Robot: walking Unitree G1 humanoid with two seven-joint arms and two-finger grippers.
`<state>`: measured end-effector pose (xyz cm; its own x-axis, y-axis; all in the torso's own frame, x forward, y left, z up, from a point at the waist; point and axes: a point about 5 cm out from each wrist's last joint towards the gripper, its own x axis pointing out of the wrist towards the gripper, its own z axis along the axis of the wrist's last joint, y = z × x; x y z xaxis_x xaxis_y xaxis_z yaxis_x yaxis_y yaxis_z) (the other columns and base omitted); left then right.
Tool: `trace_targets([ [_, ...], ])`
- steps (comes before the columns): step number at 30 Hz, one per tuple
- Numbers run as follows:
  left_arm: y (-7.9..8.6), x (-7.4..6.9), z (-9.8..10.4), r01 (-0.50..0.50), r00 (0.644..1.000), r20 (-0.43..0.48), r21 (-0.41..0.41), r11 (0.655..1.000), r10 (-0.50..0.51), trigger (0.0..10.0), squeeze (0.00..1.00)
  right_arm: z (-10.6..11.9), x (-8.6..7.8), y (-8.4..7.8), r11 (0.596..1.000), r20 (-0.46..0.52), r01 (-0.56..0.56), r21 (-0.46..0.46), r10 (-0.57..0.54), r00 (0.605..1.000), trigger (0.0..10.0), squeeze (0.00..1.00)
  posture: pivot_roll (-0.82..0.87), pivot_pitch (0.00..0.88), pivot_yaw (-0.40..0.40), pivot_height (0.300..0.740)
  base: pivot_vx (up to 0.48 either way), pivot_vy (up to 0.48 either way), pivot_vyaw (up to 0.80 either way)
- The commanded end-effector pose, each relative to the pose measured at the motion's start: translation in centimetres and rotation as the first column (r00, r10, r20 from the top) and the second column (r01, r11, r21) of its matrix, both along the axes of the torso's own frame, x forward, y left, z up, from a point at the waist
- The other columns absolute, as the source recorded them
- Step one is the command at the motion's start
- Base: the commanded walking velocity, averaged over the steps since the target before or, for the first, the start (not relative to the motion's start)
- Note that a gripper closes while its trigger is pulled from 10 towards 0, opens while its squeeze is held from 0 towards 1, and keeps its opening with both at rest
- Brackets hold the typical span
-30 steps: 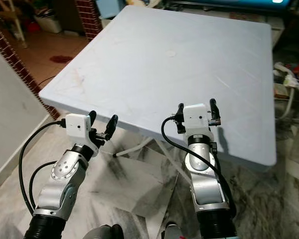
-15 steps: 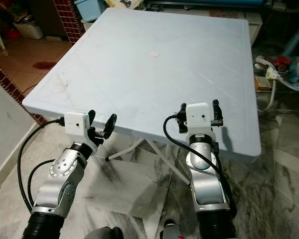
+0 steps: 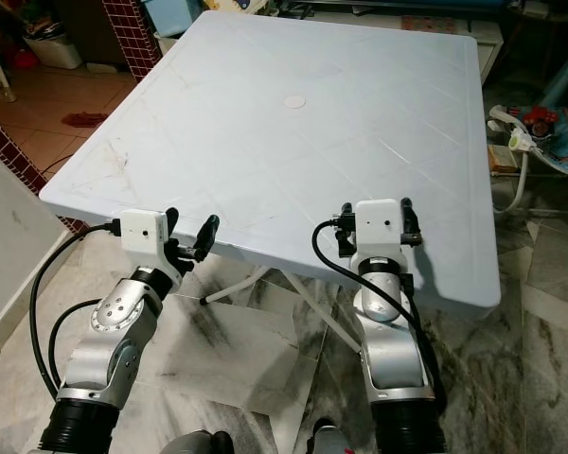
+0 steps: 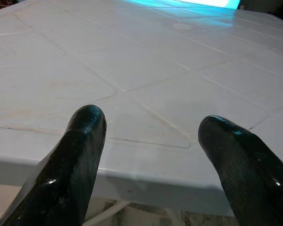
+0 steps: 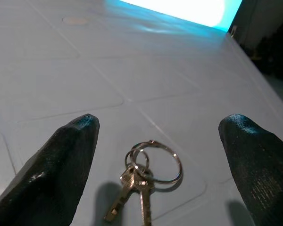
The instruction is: Hang keys on a hook
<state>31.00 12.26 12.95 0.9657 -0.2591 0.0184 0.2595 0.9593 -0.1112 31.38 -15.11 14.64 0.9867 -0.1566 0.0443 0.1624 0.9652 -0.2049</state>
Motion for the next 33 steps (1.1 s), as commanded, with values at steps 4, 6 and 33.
trace_targets([
  [4,0.8,-0.2,0.2,-0.015,1.0,-0.002,0.011,1.0,0.015,10.0,0.0,-0.7,0.0,-0.2,0.999,-0.062,0.013,0.047,-0.01,0.998,10.0,0.0,-0.01,0.206,0.091,0.74,0.0,0.0,0.0],
  [6,0.8,-0.2,0.2,-0.016,1.0,-0.004,0.013,1.0,0.016,10.0,0.0,-1.0,-0.1,-0.1,0.998,-0.077,0.007,0.058,-0.002,0.997,10.0,0.0,-0.01,0.208,0.091,0.74,0.0,0.0,0.0],
  [33,0.8,-0.8,0.0,-0.024,1.0,-0.016,0.014,1.0,0.025,10.0,0.0,-2.2,-0.1,0.2,0.992,-0.147,-0.048,0.118,0.065,0.987,0.0,0.0,0.0,0.218,0.078,0.74,0.0,0.0,0.0],
])
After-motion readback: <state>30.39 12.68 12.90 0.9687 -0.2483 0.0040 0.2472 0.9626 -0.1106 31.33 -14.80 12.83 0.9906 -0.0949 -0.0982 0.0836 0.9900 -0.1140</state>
